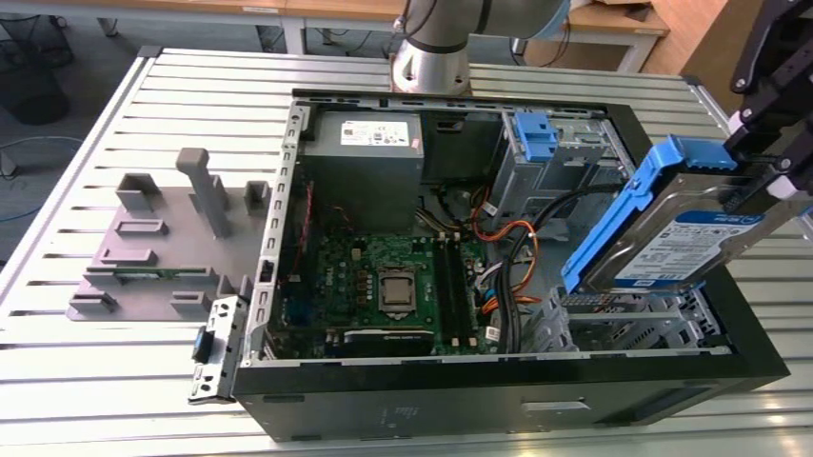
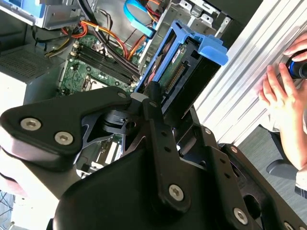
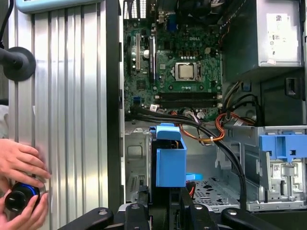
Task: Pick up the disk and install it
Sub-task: 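Pick up the disk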
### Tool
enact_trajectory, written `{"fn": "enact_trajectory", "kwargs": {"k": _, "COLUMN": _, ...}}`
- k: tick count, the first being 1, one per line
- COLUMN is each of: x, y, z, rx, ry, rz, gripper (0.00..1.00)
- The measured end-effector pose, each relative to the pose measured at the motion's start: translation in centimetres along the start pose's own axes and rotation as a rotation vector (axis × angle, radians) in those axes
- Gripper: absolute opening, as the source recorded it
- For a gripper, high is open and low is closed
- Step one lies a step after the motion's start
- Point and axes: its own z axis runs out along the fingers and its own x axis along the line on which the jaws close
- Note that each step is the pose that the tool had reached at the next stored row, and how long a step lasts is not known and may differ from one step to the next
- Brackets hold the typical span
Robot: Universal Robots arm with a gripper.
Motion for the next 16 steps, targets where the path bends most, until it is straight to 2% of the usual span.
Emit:
{"fn": "enact_trajectory", "kwargs": {"k": 7, "x": 0.03, "y": -0.14, "z": 0.07, "rx": 0.0000, "ry": 0.0000, "rz": 0.000, "gripper": 0.35}}
{"fn": "enact_trajectory", "kwargs": {"k": 12, "x": 0.06, "y": -0.23, "z": 0.73, "rx": 0.0000, "ry": 0.0000, "rz": 0.000, "gripper": 0.35}}
{"fn": "enact_trajectory", "kwargs": {"k": 16, "x": 0.06, "y": -0.71, "z": 0.99, "rx": 0.0000, "ry": 0.0000, "rz": 0.000, "gripper": 0.35}}
